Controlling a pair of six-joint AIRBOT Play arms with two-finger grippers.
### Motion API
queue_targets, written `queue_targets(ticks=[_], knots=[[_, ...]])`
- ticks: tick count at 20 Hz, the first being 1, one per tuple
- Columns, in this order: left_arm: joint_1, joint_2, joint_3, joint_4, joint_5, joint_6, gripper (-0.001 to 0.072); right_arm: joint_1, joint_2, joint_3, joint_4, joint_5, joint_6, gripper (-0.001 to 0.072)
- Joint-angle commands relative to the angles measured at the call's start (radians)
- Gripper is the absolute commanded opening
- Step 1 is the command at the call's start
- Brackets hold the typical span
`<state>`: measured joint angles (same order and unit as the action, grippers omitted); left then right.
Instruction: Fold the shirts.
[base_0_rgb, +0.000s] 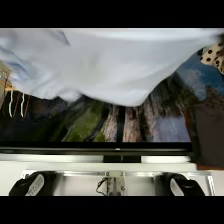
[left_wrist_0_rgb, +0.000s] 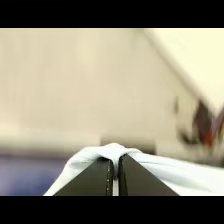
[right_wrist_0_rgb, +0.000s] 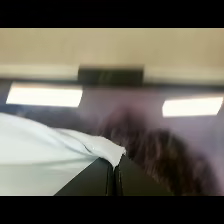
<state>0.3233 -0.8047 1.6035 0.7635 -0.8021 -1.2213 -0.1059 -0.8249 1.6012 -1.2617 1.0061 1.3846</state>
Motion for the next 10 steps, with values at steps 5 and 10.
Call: queue_targets(ticks=[5, 10], knots=[[0.000, 0.348, 0.218, 0.256, -0.038, -0.388, 0.0038, 0.001, 0.238, 0.280, -0.197, 0.092, 0.064, 0.0059], [0.000, 0.379, 0.216, 0.434, -0.332, -0.368, 0.0038, 0.001, 0.219, 0.280, -0.320, 0.320, 0.067, 0.0059]])
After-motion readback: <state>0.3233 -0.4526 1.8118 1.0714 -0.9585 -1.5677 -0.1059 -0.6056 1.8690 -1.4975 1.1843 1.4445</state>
